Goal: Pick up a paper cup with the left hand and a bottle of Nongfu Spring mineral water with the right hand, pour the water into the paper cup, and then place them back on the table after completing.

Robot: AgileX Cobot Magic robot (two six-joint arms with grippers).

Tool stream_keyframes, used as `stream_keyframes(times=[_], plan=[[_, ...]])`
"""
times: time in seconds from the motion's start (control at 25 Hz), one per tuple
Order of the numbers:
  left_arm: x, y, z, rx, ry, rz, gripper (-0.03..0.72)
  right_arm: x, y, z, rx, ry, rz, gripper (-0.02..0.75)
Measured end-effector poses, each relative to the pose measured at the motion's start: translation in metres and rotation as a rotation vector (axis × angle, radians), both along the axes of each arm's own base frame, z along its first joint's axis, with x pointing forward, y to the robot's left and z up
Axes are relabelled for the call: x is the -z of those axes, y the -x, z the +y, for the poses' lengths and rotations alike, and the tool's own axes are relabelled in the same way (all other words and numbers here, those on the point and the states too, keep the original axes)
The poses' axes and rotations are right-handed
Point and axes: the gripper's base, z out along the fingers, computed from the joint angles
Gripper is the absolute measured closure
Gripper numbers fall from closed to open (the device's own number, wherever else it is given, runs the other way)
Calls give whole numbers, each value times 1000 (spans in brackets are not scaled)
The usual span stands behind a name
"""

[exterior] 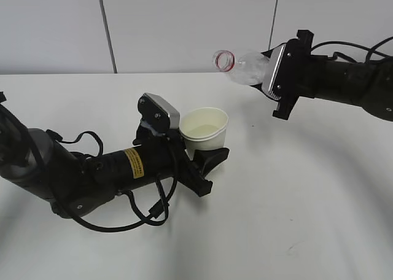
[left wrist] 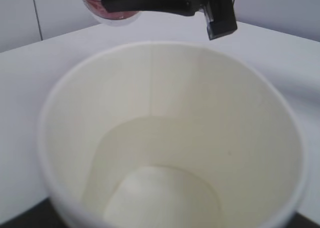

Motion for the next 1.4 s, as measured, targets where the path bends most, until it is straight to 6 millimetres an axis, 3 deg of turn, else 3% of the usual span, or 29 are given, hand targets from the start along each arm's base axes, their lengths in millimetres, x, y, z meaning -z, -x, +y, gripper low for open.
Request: stream_keyframes(times=[0.56,0.8,1.4], plan=[[0,-2,1,-22,5,6,297,-1,-2,-2,202,-528,306,321],[2,-4,5,-42,-16,20,297,-1,-2,-2,242,-649,381,321],[2,-35,52,-193,-15,25,297,-7,-7,-9,350,-860,384,321]])
